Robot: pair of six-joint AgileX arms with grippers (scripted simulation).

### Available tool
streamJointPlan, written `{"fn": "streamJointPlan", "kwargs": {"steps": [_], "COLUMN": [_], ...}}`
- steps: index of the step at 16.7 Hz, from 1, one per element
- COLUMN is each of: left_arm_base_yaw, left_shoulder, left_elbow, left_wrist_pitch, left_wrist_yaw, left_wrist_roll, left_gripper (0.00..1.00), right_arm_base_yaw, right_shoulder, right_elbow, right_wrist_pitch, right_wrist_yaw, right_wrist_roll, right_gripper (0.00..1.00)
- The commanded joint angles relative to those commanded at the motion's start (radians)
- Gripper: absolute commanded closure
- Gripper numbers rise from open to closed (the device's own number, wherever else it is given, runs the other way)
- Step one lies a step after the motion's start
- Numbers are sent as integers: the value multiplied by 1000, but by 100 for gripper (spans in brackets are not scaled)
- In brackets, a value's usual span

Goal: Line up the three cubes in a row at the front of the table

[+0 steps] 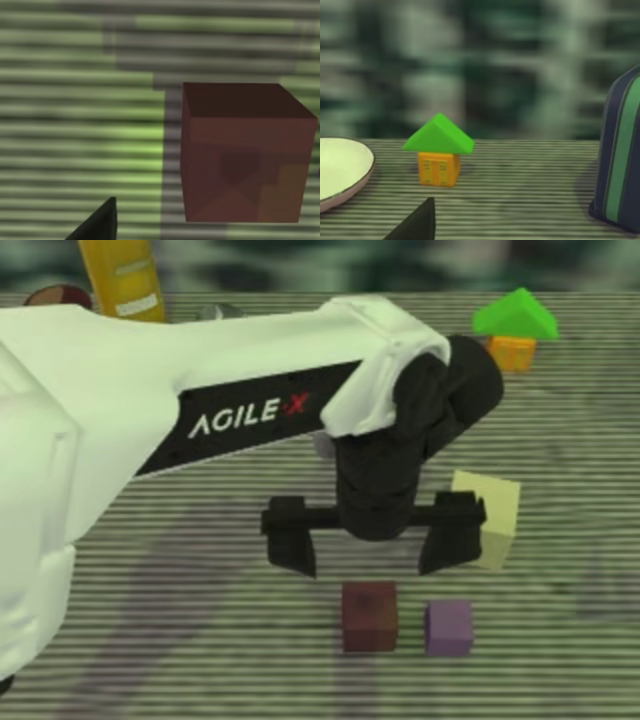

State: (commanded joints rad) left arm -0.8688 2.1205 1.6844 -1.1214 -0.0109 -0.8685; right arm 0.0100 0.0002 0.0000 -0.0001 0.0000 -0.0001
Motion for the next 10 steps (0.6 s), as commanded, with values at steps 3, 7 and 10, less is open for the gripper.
{"fn": "streamJointPlan", "kwargs": {"steps": [3, 7, 10], "left_arm_base_yaw": [34, 149, 273], "left_shoulder": [-61, -290, -563], "left_elbow": [-58, -252, -470], "left_wrist_pitch": [37, 160, 292], "left_wrist_yaw": [-4, -12, -16], "left_wrist_roll": [8, 43, 102], "left_gripper": [0, 0, 0], "right_arm_base_yaw": [20, 75, 129], "right_shoulder": [62, 293, 570], "right_elbow": [61, 271, 489], "right_wrist_pitch": [-43, -181, -327], "right_wrist_yaw": [-3, -4, -2], "right_wrist_roll": [-33, -140, -251], "right_gripper": [0, 0, 0]}}
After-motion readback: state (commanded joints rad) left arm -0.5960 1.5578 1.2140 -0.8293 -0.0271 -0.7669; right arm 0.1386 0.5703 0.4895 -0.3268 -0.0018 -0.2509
